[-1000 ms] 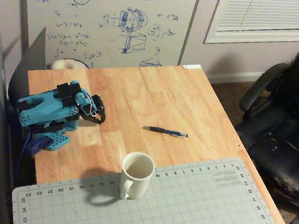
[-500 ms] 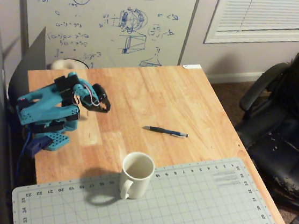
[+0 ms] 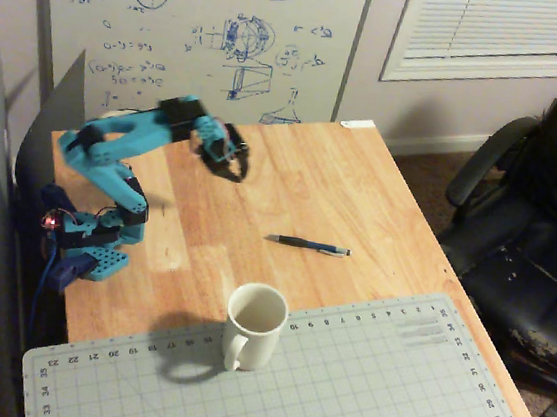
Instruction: Touch the pen.
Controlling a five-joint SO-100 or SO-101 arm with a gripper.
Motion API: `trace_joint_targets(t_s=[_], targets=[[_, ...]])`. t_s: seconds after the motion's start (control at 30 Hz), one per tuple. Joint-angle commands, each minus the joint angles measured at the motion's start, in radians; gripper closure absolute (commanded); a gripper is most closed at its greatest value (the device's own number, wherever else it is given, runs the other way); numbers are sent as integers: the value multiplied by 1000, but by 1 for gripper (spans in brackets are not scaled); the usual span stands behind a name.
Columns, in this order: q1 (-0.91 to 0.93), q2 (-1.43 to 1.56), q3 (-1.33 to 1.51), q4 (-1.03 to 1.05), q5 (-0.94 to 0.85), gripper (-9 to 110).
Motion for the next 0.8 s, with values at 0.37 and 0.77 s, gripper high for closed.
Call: trace_joint_targets(t_s=[0.37, 0.77], targets=[[132, -617, -621, -32, -8, 101], [181, -913, -899, -32, -21, 101]])
